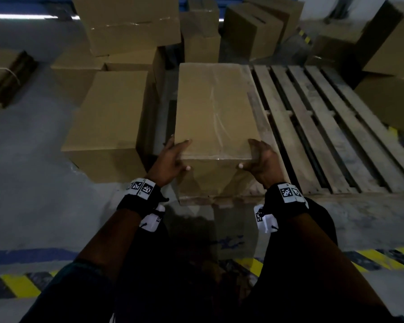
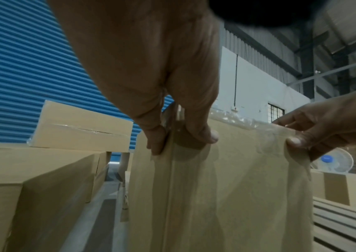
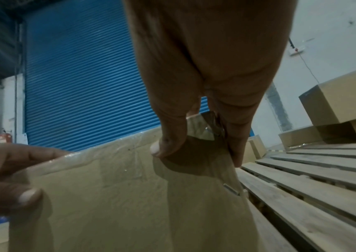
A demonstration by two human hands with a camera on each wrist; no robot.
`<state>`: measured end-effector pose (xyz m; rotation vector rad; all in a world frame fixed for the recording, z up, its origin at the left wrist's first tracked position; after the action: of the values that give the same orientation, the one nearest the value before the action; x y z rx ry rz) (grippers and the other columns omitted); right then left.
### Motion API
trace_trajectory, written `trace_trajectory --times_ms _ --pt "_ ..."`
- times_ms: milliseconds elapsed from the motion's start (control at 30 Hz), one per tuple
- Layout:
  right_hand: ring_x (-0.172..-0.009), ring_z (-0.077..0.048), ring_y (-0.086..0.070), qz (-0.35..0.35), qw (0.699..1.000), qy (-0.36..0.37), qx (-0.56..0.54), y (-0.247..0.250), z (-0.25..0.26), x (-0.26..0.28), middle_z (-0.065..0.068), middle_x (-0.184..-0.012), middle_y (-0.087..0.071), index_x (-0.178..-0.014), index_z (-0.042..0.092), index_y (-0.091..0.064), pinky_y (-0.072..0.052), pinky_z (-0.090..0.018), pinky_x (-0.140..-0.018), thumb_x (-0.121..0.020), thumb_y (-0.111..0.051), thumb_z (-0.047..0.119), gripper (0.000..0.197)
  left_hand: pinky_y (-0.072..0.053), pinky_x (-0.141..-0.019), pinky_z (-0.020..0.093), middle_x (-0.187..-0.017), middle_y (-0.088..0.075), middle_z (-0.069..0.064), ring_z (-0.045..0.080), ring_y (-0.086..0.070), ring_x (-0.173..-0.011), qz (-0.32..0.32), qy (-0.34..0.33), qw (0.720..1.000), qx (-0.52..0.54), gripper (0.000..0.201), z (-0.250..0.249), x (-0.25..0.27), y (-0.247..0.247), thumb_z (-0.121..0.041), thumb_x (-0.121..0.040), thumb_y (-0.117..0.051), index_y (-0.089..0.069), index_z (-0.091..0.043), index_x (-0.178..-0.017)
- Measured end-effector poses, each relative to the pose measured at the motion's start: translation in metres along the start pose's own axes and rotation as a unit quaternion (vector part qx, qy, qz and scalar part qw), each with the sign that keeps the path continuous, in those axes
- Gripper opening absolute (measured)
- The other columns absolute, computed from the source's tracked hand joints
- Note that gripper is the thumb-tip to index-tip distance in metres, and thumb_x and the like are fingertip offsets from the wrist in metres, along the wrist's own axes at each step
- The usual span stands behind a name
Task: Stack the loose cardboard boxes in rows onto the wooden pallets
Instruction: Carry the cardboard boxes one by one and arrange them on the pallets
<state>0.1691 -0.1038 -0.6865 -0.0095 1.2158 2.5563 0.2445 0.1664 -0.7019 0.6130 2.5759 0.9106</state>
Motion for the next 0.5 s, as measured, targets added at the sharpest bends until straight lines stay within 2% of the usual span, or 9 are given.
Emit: trace_trajectory --times_ms 67,200,300,433,500 --pt "-0.122 -0.03 -0.052 -0.001 1.0 0.001 -0.004 -0.0003 -0.0013 0.0015 -0.015 -0.137 -0.052 -0.139 0.012 -0.052 -0.039 -0.027 -0.102 -0.064 -0.09 0.021 0.085 -0.032 -0.116 0.039 -0.151 -0.036 0.013 0.023 -0.036 -0.139 0.001 0.006 1.0 0.009 0.078 -0.0005 0.0023 -0.0012 -0.008 -0.076 -0.08 -0.044 -0.018 -0.145" --pt "-0.122 -0.03 -0.052 -0.006 1.0 0.014 0.006 0.0022 -0.0005 0.0044 -0.015 -0.138 -0.051 -0.14 0.014 -0.051 -0.039 -0.026 -0.101 -0.065 -0.089 0.021 0.084 -0.026 -0.116 0.029 -0.153 -0.033 0.014 0.013 -0.024 -0.139 -0.011 0.019 1.0 0.017 0.078 -0.0021 0.0073 -0.0013 -0.003 -0.076 -0.079 -0.045 -0.015 -0.144" --pt "-0.122 -0.032 -0.052 -0.005 1.0 0.025 0.011 0.0024 0.0015 0.0049 -0.016 -0.138 -0.05 -0.141 0.011 -0.049 -0.036 -0.023 -0.1 -0.066 -0.089 0.021 0.085 -0.028 -0.114 0.028 -0.152 -0.033 0.015 0.023 -0.033 -0.14 -0.02 0.009 1.0 0.002 0.079 -0.0042 0.0079 0.0016 -0.003 -0.073 -0.081 -0.047 -0.015 -0.143" --pt "-0.126 -0.032 -0.049 0.003 1.0 0.027 0.002 0.0025 0.003 0.0055 -0.018 -0.14 -0.049 -0.142 0.012 -0.049 -0.037 -0.028 -0.103 -0.068 -0.087 0.023 0.084 -0.031 -0.116 0.04 -0.153 -0.031 0.016 0.029 -0.033 -0.141 -0.019 0.017 1.0 -0.002 0.08 -0.0034 0.0096 0.0031 -0.005 -0.072 -0.082 -0.047 -0.015 -0.143" --pt "-0.129 -0.03 -0.047 0.007 0.999 0.034 0.006 0.001 0.0023 0.0047 -0.017 -0.141 -0.049 -0.141 0.012 -0.049 -0.03 -0.018 -0.103 -0.068 -0.087 0.021 0.083 -0.03 -0.117 0.039 -0.154 -0.03 0.015 0.028 -0.03 -0.143 -0.02 0.025 0.999 0.002 0.079 -0.0003 0.0107 0.0042 -0.005 -0.072 -0.083 -0.048 -0.014 -0.143"
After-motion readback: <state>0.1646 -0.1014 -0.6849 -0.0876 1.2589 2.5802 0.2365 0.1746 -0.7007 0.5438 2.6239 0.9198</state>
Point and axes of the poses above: each hand's wrist, its own x-axis away from the middle knuckle, its own y-axis out of the back of the hand, z = x × y, the point moved 10 cm from there along -x, towards the middle knuckle
